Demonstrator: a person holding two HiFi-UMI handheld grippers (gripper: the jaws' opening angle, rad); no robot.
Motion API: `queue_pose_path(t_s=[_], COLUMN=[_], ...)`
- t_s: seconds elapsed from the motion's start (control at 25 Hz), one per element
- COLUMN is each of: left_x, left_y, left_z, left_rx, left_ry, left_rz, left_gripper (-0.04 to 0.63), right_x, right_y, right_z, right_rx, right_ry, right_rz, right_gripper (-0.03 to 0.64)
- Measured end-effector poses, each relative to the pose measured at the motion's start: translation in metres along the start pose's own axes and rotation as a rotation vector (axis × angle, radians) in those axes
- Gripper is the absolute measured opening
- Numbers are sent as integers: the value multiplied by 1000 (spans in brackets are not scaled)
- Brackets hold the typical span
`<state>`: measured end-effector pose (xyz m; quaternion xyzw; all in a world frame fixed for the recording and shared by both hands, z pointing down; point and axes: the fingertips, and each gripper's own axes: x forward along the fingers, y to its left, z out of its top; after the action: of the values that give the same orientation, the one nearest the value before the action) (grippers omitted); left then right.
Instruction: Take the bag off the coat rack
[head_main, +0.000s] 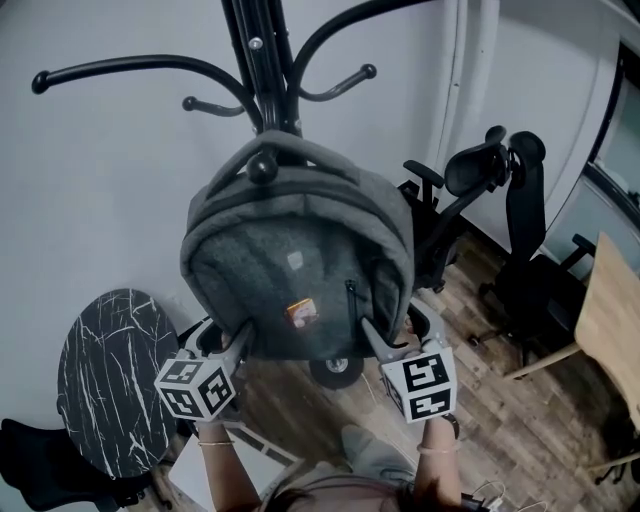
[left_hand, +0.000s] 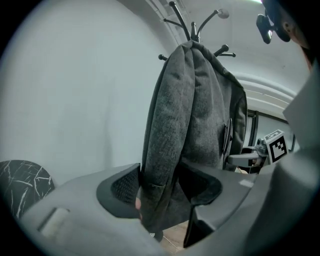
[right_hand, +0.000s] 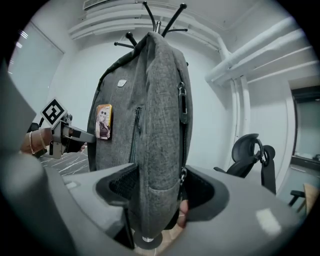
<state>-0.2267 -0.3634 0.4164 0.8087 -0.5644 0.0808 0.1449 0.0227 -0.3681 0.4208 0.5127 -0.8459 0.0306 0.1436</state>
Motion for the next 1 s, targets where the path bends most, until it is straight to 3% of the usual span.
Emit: queue_pose_path(t_s=[0.24,0.64,1.0], left_x=[0,-5,-17], left_y=[-1,-8,-17], left_z=[-1,-1,3], left_rx=[28,53,98], left_ry=[-5,-47,-70], left_rz=[17,85,116], left_gripper=[215,143,94], right_x=[1,-5,-14], right_y=[0,8,16], right_z=[0,0,5], right_rx=[-8,-24,-55], right_ry=[-22,-39,-89], right_rz=[-16,-11,-29], right_gripper=[275,179,155])
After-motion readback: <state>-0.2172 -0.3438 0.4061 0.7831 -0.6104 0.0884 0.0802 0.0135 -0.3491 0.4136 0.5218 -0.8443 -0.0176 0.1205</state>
